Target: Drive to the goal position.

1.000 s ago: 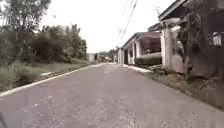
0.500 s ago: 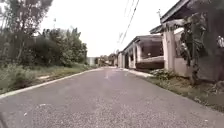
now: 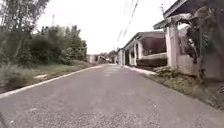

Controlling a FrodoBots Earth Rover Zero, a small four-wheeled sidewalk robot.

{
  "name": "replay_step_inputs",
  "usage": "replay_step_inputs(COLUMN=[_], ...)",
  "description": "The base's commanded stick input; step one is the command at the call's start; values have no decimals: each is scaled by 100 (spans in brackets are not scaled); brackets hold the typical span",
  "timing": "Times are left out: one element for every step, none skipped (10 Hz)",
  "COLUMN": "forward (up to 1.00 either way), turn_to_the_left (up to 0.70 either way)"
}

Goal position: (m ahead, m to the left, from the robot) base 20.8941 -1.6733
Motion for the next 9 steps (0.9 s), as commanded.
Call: replay_step_inputs(forward=[50,50,50,50,50,50,50,50,50], turn_to_the_left=[0,0,0,0,0,0,0,0,0])
